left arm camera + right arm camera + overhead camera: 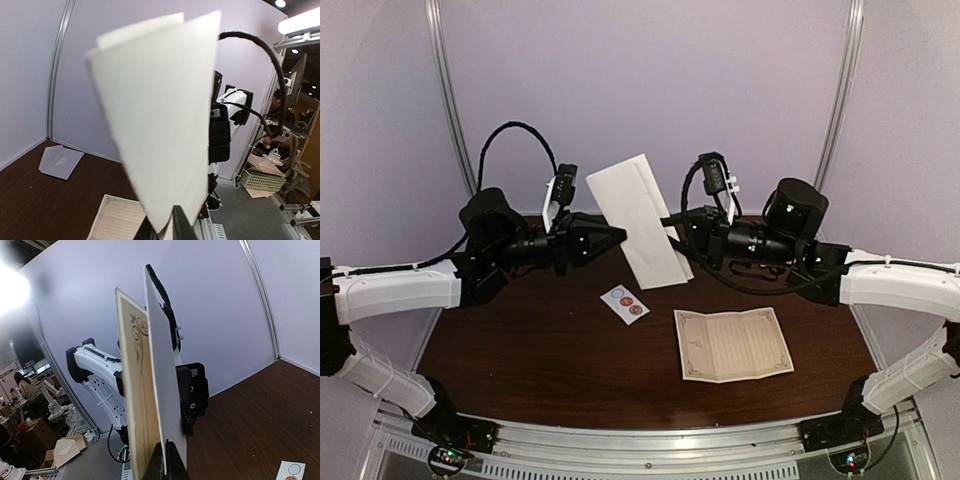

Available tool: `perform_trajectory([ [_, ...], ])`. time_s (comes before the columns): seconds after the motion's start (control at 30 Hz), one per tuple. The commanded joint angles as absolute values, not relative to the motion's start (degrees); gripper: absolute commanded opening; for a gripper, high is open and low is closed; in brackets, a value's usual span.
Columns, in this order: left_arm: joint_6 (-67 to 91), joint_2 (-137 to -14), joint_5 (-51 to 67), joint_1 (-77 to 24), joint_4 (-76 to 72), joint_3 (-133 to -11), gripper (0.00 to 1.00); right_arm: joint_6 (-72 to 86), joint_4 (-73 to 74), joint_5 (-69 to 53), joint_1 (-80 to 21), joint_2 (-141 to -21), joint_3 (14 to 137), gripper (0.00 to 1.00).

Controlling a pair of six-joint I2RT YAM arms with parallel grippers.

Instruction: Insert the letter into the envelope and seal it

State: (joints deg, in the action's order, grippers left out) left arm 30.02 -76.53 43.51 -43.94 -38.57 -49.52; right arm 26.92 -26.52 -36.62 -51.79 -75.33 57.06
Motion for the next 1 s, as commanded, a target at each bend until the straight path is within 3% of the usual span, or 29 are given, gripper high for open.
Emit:
perform_trajectory([
  [0.0, 30.40, -75.57, 45.14, -44.03, -42.54, -49.34, 0.03, 26.21, -25.66, -36.74, -52.22, -75.39, 58.97, 0.00],
  [0.17, 30.74, -75.23, 45.53, -44.03, -42.99, -48.71, 0.00, 26.76, -25.57, -37.18, -52.21, -74.91, 59.04, 0.05],
  [0.23, 30.85, -75.03, 45.65, -44.03, -43.30, -48.48, 0.00, 26.81, -25.13, -36.97, -52.14, -74.61, 59.02, 0.26],
  [0.33, 30.81, -74.62, 45.60, -44.03, -43.41, -48.17, 0.00, 27.35, -25.62, -36.82, -51.79, -73.76, 58.45, 0.49],
  [0.53, 30.74, -74.29, 45.53, -44.03, -42.78, -47.94, 0.00, 29.35, -29.11, -39.69, -51.15, -72.42, 57.31, 0.74],
  [0.7, 30.84, -74.38, 45.72, -44.01, -42.58, -48.02, 0.00, 29.25, -29.01, -40.34, -51.09, -72.90, 57.39, 0.82],
  [0.77, 30.85, -74.44, 45.87, -44.03, -42.53, -48.07, 0.00, 29.28, -28.73, -40.15, -51.15, -73.51, 57.58, 0.82],
  [0.8, 30.89, -74.44, 46.25, -44.03, -42.55, -48.21, 0.00, 29.10, -28.27, -40.07, -51.15, -73.87, 57.83, 0.77],
  [0.87, 30.98, -74.60, 46.65, -44.03, -42.65, -48.29, 0.00, 28.75, -27.17, -40.24, -51.12, -74.68, 58.45, 0.57],
  [0.97, 31.07, -74.70, 47.10, -44.00, -42.45, -48.44, 0.00, 28.53, -26.72, -39.94, -51.12, -75.46, 58.69, 0.19],
])
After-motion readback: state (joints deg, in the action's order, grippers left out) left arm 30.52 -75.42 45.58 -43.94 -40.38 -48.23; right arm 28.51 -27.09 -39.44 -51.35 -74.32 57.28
